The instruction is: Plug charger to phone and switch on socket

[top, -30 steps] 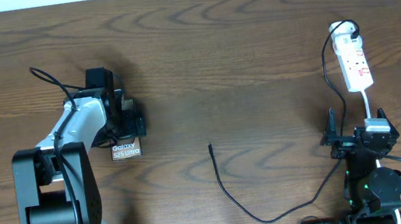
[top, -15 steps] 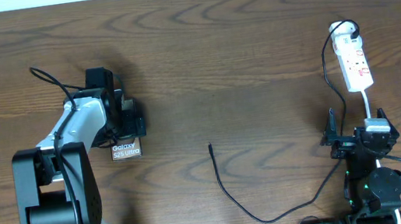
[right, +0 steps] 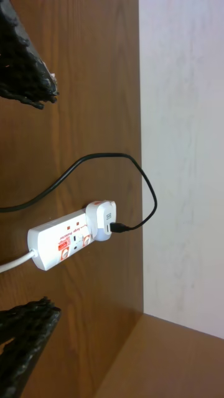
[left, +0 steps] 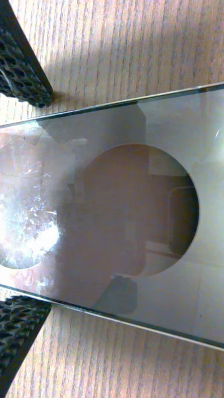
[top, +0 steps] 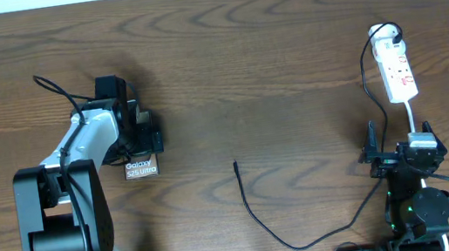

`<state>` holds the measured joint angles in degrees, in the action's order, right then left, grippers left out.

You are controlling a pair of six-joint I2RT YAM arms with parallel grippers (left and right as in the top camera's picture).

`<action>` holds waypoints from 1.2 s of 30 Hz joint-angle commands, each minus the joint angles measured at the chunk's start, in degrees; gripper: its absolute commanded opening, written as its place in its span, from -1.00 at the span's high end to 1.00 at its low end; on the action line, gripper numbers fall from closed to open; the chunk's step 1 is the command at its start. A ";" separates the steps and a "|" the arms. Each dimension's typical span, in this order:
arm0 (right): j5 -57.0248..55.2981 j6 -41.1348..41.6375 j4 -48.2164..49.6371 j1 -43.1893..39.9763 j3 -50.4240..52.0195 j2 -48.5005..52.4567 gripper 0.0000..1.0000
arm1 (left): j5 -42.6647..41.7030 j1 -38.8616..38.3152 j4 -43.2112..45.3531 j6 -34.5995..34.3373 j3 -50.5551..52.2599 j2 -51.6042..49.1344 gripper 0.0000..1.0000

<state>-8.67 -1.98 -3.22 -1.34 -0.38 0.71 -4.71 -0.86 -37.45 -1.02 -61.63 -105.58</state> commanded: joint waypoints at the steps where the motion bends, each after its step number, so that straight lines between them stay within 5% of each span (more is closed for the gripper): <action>1: -0.42 -0.44 -0.24 1.01 0.07 -0.31 -0.99 | -4.70 -0.11 0.09 1.18 1.46 -1.60 -0.97; 20: -0.42 -0.44 -0.24 1.01 0.07 -0.31 -0.99 | -2.12 -0.13 0.46 0.74 2.08 -1.64 -0.95; 27: -0.39 -0.46 -0.24 1.01 0.07 -0.31 -0.99 | -2.12 -0.13 0.46 0.74 2.08 -1.64 -0.68; 36: -0.42 -0.46 -0.24 1.01 0.07 -0.31 -0.99 | -2.14 -0.13 0.46 0.74 2.08 -1.64 -0.61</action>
<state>-8.67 -1.96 -3.22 -1.34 -0.38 0.71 -4.08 -0.84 -37.12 -0.82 -61.49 -105.58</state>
